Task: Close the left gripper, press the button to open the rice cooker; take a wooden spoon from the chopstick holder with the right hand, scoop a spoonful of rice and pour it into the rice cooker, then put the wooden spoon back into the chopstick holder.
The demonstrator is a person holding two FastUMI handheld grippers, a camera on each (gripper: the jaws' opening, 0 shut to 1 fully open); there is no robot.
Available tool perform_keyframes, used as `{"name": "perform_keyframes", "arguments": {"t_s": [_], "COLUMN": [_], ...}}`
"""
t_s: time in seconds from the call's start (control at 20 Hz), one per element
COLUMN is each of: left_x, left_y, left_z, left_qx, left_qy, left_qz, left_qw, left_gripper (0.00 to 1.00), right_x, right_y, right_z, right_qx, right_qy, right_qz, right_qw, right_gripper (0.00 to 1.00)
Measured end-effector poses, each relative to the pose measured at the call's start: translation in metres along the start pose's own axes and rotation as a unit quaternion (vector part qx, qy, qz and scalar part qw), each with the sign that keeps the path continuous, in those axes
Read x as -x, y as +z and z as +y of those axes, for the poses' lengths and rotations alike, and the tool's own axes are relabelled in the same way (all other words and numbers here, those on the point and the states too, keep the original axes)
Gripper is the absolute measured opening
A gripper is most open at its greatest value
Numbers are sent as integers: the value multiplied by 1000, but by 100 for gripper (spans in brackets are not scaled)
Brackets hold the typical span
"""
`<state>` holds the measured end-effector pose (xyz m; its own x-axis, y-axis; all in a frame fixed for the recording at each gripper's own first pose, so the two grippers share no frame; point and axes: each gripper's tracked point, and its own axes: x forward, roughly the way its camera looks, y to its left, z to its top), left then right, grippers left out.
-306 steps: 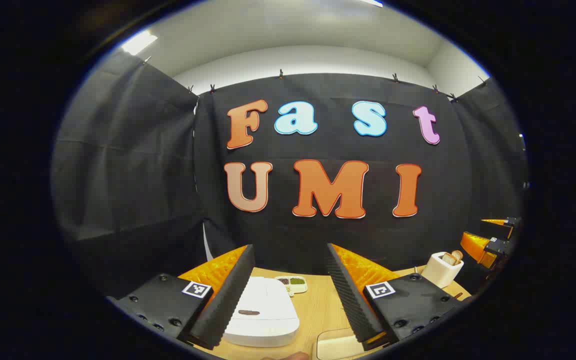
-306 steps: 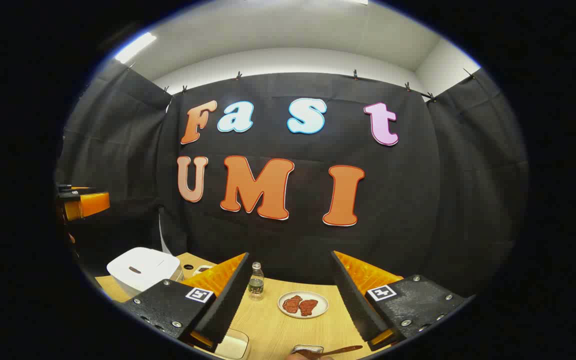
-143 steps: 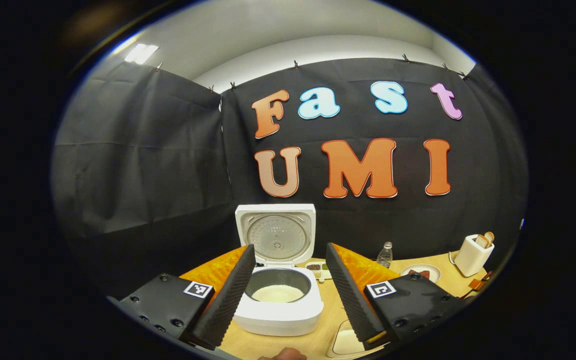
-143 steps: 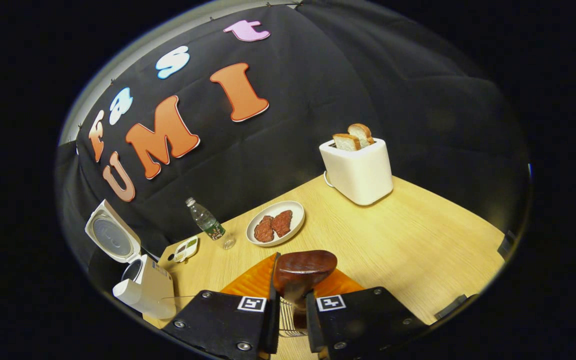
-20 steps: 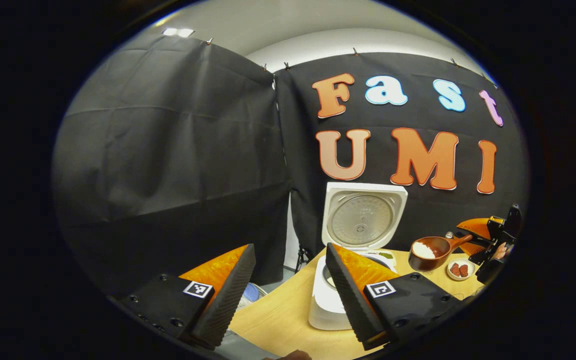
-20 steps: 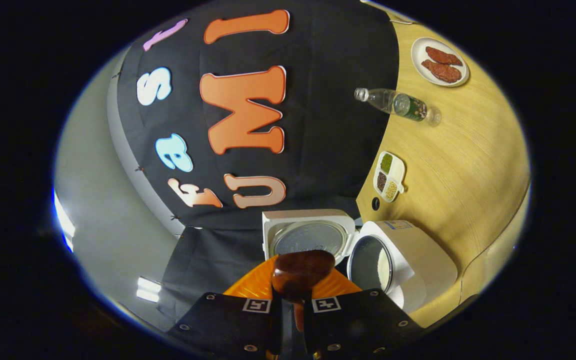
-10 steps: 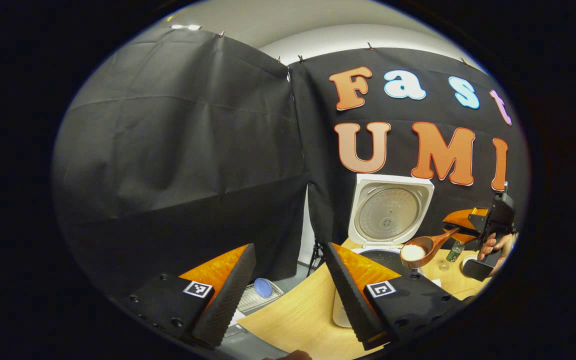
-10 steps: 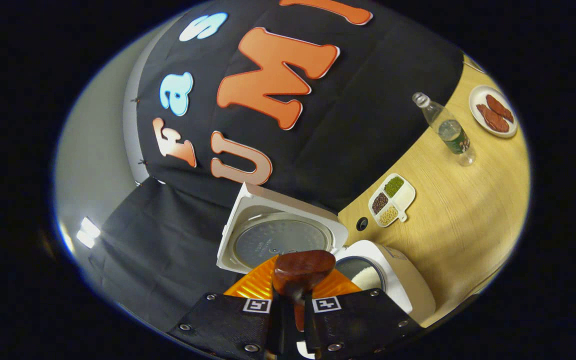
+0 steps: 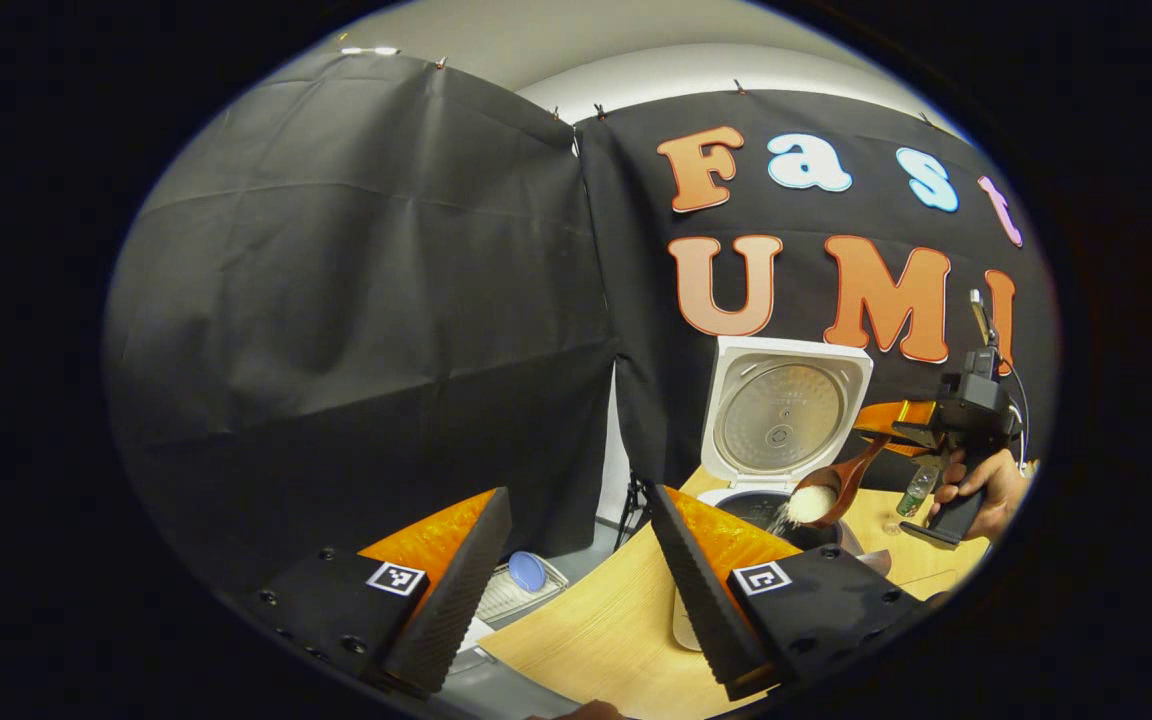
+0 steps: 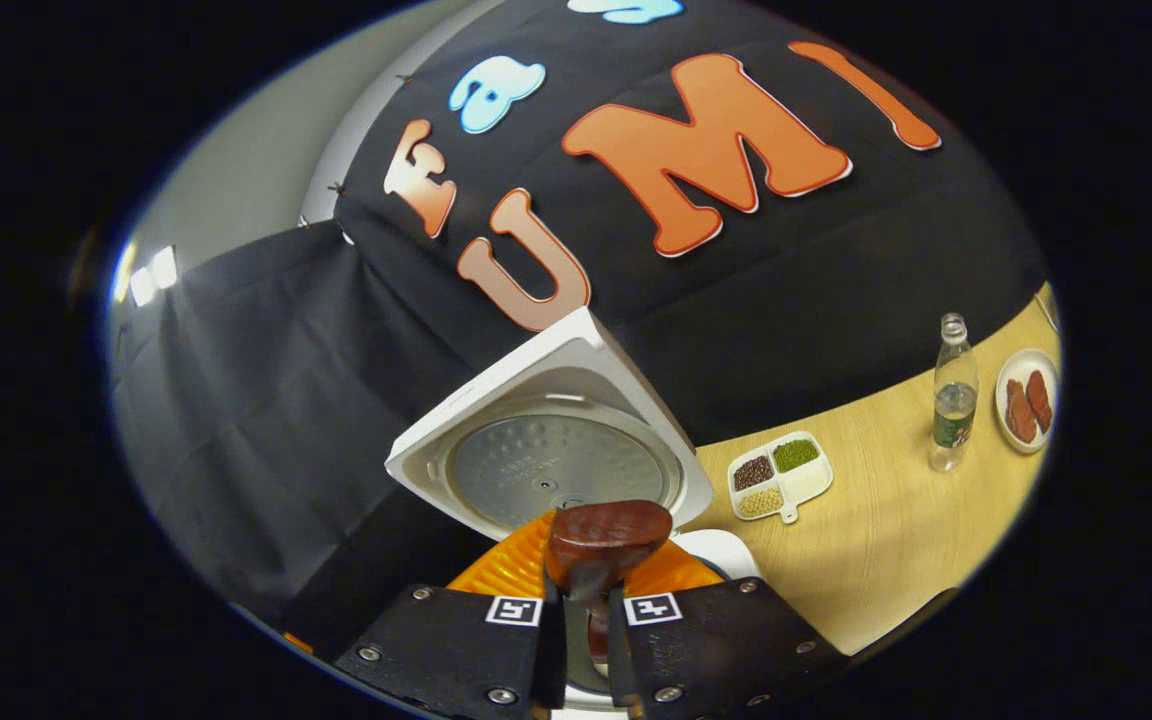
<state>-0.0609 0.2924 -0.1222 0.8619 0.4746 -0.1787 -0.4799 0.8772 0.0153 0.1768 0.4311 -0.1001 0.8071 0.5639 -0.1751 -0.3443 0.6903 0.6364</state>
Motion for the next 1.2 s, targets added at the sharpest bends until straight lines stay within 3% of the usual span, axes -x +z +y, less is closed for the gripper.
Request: {"name": "perform_keyframes", "arguments": {"t_s": [0.4, 0.45, 0.55, 0.75, 0.8, 0.9, 1.2], "left_x": [-1, 1, 1, 5, 5, 6, 13], "left_y": [-3, -4, -4, -3, -3, -4, -2], "left_z": [2, 4, 3, 1, 1, 1, 1], "left_qx": [-3, -3, -2, -6, -8, -9, -14], "left_qy": [3, 3, 3, 1, 1, 1, 5], "left_qz": [4, 4, 5, 3, 3, 3, -1], "left_qw": [1000, 1000, 1000, 1000, 1000, 1000, 1000], "left_gripper": [96, 96, 96, 96, 96, 96, 96], "right_x": [0, 0, 3, 8, 9, 11, 13], "right_y": [-4, -3, -2, -1, -3, -7, -9], "right_z": [25, 29, 37, 55, 59, 67, 85], "right_qx": [116, 133, 173, 265, 285, 328, 394], "right_qy": [24, 26, 32, 43, 48, 59, 94], "right_qz": [-5, -8, -19, -36, -38, -42, -49], "right_qw": [993, 991, 984, 963, 956, 942, 913], "right_gripper": [16, 11, 16, 16, 11, 16, 16]}}
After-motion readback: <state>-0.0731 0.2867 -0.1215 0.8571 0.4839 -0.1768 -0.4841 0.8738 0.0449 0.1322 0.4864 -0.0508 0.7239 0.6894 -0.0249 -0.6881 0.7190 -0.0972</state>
